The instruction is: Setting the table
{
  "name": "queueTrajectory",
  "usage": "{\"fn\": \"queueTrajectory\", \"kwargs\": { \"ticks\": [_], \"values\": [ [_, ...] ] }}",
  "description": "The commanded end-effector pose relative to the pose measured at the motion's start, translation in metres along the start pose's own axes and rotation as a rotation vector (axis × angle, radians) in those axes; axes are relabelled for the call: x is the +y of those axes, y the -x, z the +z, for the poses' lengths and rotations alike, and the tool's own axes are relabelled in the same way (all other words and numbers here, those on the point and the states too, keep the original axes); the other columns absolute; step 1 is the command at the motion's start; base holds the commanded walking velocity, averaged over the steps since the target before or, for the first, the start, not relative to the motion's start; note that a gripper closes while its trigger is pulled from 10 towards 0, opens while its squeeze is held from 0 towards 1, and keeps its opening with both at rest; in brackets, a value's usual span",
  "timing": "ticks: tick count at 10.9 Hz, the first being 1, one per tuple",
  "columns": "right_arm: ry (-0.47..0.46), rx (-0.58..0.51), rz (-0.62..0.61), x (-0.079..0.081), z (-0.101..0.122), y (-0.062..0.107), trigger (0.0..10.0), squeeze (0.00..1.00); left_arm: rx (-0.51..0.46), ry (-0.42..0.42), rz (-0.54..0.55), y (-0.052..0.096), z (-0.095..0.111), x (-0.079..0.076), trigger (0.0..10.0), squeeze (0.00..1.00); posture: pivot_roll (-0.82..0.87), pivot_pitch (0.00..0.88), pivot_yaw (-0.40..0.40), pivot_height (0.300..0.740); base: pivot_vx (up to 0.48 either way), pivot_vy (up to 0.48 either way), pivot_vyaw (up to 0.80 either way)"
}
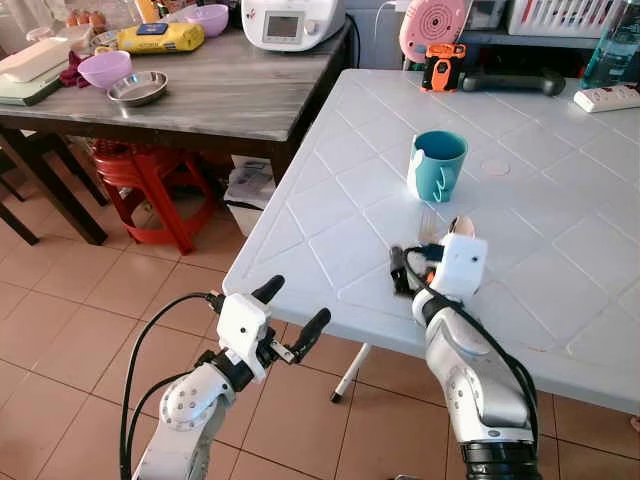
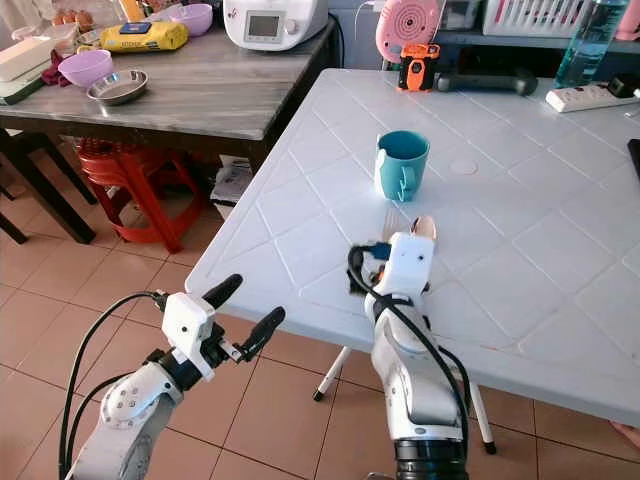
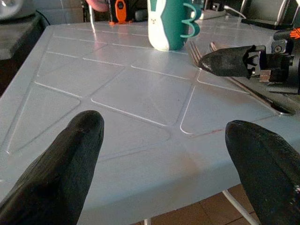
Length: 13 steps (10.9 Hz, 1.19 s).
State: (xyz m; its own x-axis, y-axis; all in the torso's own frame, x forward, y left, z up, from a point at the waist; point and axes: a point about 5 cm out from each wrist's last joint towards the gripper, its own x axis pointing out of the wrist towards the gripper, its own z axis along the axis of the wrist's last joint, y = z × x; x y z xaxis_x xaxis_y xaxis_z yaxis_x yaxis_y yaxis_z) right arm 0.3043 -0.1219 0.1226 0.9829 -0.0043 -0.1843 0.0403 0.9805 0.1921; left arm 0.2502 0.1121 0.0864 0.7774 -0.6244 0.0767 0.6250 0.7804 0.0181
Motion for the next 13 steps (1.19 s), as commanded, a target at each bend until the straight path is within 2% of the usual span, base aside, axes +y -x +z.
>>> {"fn": "queueTrajectory", "kwargs": {
  "ticks": [1, 3, 6, 8, 13],
  "values": [
    [-0.001, 0.035, 0.001, 0.004, -0.005, -0.001, 0.0, 0.00, 0.009, -0.016, -0.007, 0.001, -0.001, 0.001, 10.0, 0.00, -0.14, 0.113, 0.094, 0.740, 0.000, 0.000, 0.00],
    [0.024, 0.060, -0.024, -0.001, -0.009, -0.001, 0.0, 0.00, 0.009, -0.015, -0.009, 0.000, -0.002, 0.000, 10.0, 0.00, -0.14, 0.111, 0.094, 0.740, 0.000, 0.000, 0.00],
    [0.054, 0.084, -0.122, -0.023, -0.011, -0.002, 0.0, 0.00, 0.009, -0.011, -0.011, 0.000, -0.003, 0.000, 10.0, 0.00, -0.14, 0.113, 0.095, 0.740, 0.000, 0.000, 0.00],
    [0.066, 0.092, -0.144, -0.030, -0.009, -0.005, 0.0, 0.00, 0.008, -0.010, -0.016, -0.001, -0.003, -0.001, 10.0, 0.00, -0.15, 0.114, 0.100, 0.740, 0.000, 0.000, 0.00],
    [0.023, 0.140, -0.178, -0.042, -0.011, -0.011, 0.0, 0.00, 0.007, -0.014, -0.025, -0.003, -0.001, -0.001, 10.0, 0.00, -0.15, 0.114, 0.104, 0.740, 0.000, 0.000, 0.00]
  ]
}}
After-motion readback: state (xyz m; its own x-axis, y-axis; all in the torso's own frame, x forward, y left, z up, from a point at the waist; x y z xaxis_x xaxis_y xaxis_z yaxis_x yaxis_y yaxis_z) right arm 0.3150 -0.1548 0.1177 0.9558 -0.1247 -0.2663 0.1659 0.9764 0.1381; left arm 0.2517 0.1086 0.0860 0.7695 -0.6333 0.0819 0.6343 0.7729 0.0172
